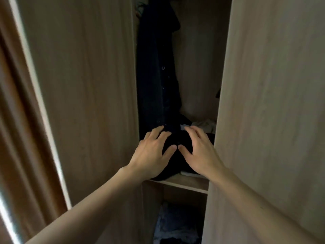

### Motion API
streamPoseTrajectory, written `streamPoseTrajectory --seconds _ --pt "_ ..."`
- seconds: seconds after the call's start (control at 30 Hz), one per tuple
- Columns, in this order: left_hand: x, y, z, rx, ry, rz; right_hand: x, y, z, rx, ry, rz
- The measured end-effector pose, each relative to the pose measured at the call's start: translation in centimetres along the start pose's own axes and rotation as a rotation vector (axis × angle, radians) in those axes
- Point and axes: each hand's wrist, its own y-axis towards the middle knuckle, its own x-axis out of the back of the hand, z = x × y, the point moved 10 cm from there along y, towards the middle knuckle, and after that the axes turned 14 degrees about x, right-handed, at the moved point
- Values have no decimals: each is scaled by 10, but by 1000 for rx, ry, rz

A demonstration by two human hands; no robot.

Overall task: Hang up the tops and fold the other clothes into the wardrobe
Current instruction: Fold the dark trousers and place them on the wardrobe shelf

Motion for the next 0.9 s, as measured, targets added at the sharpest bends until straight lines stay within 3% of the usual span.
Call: streamPoseTrajectory --seconds 0.27,0.47,0.63,0.77,0.9 --pt "89 -60 77 -96 12 -67 -44 -5 107 -40 25 71" --pt "155 -87 109 -145 8 -236 -71 -9 163 -57 -1 164" --pt "214 -85 146 -45 -16 -430 -82 4 204 -4 27 193" --pt "220 -67 165 3 23 -377 -77 18 219 15 49 166" --pt "207 -47 184 128 -246 -201 -69 18 223 10 100 111"
